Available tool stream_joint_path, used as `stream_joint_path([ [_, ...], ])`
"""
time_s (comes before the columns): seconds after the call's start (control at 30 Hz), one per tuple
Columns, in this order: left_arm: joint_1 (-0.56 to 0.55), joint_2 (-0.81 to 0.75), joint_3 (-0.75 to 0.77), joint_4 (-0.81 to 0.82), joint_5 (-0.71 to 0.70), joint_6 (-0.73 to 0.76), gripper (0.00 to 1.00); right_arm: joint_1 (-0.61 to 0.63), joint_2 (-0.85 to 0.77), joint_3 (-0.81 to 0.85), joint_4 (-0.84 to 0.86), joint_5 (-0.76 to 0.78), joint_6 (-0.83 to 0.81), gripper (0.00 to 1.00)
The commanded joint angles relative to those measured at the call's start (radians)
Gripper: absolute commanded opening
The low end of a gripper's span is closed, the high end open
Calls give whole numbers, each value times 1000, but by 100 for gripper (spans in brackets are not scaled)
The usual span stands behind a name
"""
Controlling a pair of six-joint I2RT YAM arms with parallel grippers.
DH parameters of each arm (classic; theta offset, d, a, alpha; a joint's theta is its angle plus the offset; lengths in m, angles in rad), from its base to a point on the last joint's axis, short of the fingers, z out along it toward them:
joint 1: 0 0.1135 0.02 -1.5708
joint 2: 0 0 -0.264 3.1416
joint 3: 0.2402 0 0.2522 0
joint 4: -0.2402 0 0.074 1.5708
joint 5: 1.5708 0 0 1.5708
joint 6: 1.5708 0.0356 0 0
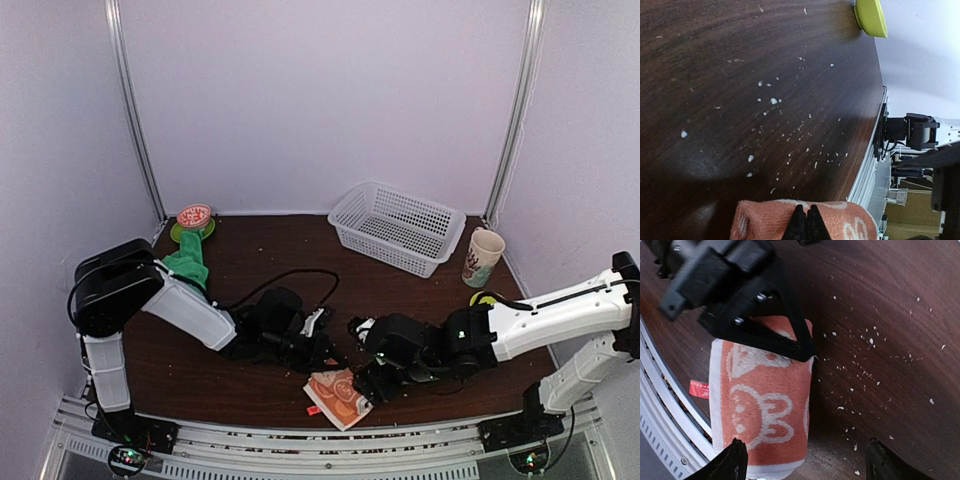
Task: Roll the towels
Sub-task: Roll the towel at the center of the board.
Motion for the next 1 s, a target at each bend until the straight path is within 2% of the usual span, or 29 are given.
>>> stream_joint_path([
  [0.0,-10,-22,-41,-25,-60,19,3,-68,-24,-128,240,-208,116,81],
  [0.37,-30,-55,-24,-117,-102,69,3,-100,150,-164,407,-346,155,77],
  [0.47,-32,-65,-29,-127,-105,72,3,-100,202,-155,399,-355,145,65],
  [0.6,-32,-101,-35,-160,-117,84,3,-97,211,-155,383,-337,140,38],
  [0.67,-32,-121,-26,-189,-125,99,3,-95,194,-155,359,-298,139,29],
  [0.8,-32,-166,12,-267,-151,131,4,-94,153,-138,253,-151,139,21],
  [0.97,-31,-214,46,-317,-175,149,6,-93,131,-73,29,58,118,19],
])
